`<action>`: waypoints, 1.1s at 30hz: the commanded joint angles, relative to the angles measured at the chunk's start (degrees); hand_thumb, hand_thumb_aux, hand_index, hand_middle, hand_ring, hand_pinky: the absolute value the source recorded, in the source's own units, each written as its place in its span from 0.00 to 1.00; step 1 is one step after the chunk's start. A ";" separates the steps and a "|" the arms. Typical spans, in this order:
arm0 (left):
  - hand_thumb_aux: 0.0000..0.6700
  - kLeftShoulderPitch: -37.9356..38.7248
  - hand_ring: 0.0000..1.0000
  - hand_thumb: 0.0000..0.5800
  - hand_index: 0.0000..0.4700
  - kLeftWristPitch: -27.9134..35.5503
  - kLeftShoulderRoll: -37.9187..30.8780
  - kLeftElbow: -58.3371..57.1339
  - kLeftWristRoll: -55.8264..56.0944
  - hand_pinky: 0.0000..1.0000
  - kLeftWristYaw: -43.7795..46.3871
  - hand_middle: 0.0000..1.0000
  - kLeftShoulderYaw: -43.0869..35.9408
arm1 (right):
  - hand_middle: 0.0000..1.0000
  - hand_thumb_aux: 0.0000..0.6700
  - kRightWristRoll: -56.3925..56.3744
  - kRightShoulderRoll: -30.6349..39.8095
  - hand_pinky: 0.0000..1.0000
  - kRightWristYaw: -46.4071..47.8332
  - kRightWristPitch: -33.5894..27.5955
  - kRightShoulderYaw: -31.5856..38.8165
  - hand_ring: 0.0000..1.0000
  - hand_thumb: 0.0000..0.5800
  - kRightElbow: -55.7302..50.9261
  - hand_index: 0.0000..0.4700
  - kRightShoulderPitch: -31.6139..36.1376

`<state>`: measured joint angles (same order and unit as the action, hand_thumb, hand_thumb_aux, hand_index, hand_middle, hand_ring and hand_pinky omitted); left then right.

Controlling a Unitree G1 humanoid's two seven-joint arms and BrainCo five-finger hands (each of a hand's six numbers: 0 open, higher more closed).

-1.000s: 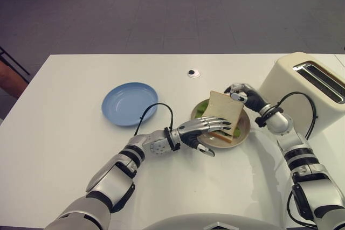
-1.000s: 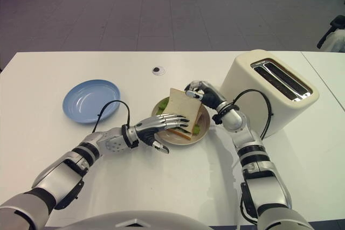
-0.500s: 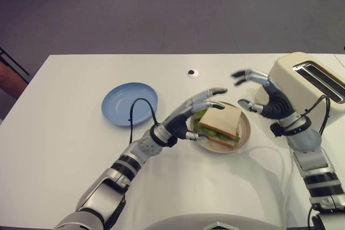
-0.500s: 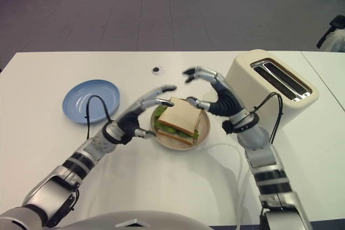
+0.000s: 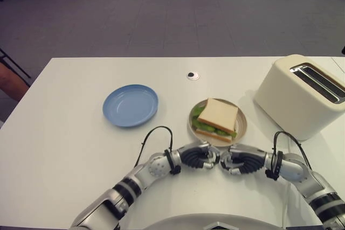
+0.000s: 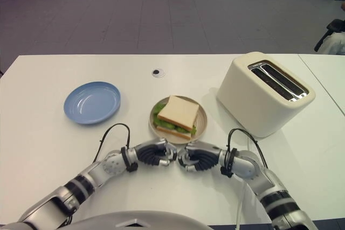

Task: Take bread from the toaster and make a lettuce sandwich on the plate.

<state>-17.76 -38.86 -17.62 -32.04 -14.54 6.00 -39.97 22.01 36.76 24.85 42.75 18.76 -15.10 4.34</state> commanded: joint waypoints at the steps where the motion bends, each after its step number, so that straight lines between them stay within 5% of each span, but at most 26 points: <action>1: 1.00 -6.35 1.00 1.00 1.00 10.67 3.58 -19.38 -9.79 1.00 -12.18 1.00 1.59 | 1.00 1.00 18.23 -5.94 1.00 -20.00 -8.12 2.90 1.00 1.00 -14.11 1.00 11.40; 5: 1.00 -12.24 1.00 1.00 1.00 14.69 5.04 -31.95 -12.60 1.00 -20.77 1.00 3.40 | 1.00 1.00 25.83 -10.80 1.00 -33.56 -14.25 6.74 1.00 1.00 -26.44 1.00 18.92; 10: 1.00 -13.09 1.00 1.00 1.00 10.73 5.11 -36.27 -13.08 1.00 -24.48 1.00 5.48 | 1.00 1.00 24.65 -12.75 1.00 -39.30 -12.23 8.77 1.00 1.00 -33.35 1.00 20.92; 11: 0.88 -12.34 0.95 0.99 0.88 6.74 4.56 -35.08 -13.11 0.95 -25.73 0.95 5.83 | 1.00 1.00 21.68 -12.39 1.00 -38.55 -10.08 7.56 1.00 1.00 -32.77 1.00 20.41; 12: 0.63 -11.01 0.00 0.86 0.63 0.79 3.83 -32.33 -12.21 0.00 -27.92 0.00 7.26 | 1.00 1.00 17.47 -11.53 1.00 -37.05 -6.35 5.88 1.00 1.00 -30.90 1.00 19.45; 13: 0.09 -8.91 0.00 0.18 0.09 -6.29 3.30 -28.37 -9.56 0.00 -28.38 0.00 9.59 | 0.86 0.82 11.62 -10.33 0.86 -34.63 -2.76 3.57 0.86 0.97 -27.60 0.82 18.01; 14: 0.00 -6.77 0.00 0.00 0.00 -12.35 2.62 -24.15 -7.87 0.00 -29.21 0.00 11.42 | 0.25 0.61 6.09 -9.13 0.25 -32.52 -0.01 1.18 0.25 0.85 -23.74 0.61 16.41; 15: 0.00 -4.77 0.00 0.00 0.00 -16.53 2.24 -20.60 -6.29 0.00 -29.33 0.00 13.26 | 0.00 0.29 1.35 -8.46 0.00 -30.88 1.25 -1.05 0.00 0.50 -20.20 0.29 14.86; 16: 0.00 -2.79 0.00 0.00 0.00 -19.64 1.94 -17.29 -5.23 0.00 -29.53 0.00 15.05 | 0.00 0.00 -2.25 -8.14 0.00 -29.80 1.71 -3.00 0.00 0.00 -16.68 0.00 13.17; 21: 0.00 2.35 0.00 0.00 0.00 -23.78 4.62 -8.44 2.66 0.00 -28.79 0.00 23.48 | 0.00 0.00 -1.08 -12.99 0.00 -38.91 -0.65 -10.18 0.00 0.00 -9.39 0.00 9.68; 33: 0.00 -2.17 0.00 0.00 0.00 -23.36 14.48 -16.25 -0.42 0.00 -30.78 0.00 31.34 | 0.00 0.00 5.32 -25.23 0.00 -56.73 -0.84 -11.89 0.00 0.00 -18.00 0.00 14.37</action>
<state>-21.25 -62.01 -4.86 -46.08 -14.66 -24.71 -9.03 27.08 12.53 -31.12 41.48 6.53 -32.05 18.42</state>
